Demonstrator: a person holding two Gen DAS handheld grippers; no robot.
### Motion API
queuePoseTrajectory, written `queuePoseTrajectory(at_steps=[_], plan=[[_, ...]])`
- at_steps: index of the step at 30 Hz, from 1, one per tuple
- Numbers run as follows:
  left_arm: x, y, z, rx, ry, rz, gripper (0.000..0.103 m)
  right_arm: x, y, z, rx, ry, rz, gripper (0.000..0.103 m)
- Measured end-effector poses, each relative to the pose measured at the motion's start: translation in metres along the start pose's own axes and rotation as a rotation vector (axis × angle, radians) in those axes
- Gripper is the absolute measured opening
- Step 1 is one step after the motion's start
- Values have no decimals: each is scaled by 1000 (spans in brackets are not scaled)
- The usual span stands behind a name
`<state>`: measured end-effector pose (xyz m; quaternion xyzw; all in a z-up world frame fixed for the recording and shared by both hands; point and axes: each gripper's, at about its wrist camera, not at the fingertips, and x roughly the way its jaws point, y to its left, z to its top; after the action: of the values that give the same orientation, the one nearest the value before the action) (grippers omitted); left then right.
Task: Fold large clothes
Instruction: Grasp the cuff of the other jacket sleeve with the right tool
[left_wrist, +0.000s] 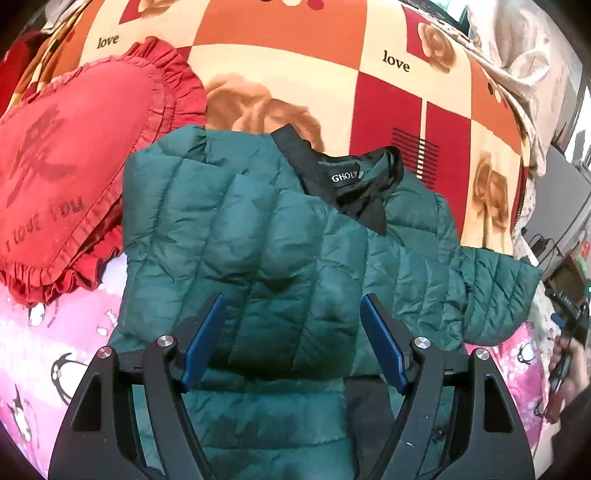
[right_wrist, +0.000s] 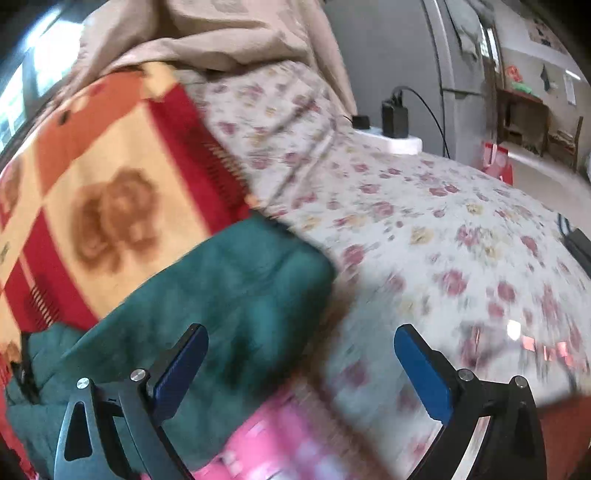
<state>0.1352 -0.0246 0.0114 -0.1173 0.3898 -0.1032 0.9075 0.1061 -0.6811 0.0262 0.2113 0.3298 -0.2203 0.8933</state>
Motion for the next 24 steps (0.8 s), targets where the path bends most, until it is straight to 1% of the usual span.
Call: queuePoseTrajectory(at_steps=[1,2,3,6,8,9,10,12,13,15,16,17,19,22,24], plan=[[2,0,0,1,4,-1,75,17,-7,9,0,26,30,97],[4,1,-1,2,9,-2,75,18,-20,14,-10,38,33,96],[9,1,0,1,18,3,75,31,-21,21,-38,45,32,96],[17,1,-1,-9,30,4,75,58,-25,39,-87,86,96,95],[20,0,-1,-11,33,6,75,73,-24,49,-121,106,112,95],[21,-1,-1,-10,32,8,75,80,-24,52,-138,108,112,95],[23,-2,-2,-7,33,11,75,88,-26,54,-135,130,141,95],[25,-4,-3,-1,34,19,75,92,-26,54,-154,125,169,95],[27,-5,-3,1,35,22,75,92,-24,52,-157,137,197,92],[28,-5,-4,0,38,27,75,89,-18,45,-185,175,261,49],[28,-5,-4,-1,39,27,75,90,-16,42,-194,204,279,24],[27,-4,-4,-2,36,31,75,87,-15,38,-196,224,282,22],[24,-2,-3,-8,24,43,75,69,-11,31,-229,187,258,21],[21,5,0,-21,13,62,75,29,-15,23,-194,128,225,20],[19,12,0,-35,6,76,75,5,-15,16,-186,106,209,20]])
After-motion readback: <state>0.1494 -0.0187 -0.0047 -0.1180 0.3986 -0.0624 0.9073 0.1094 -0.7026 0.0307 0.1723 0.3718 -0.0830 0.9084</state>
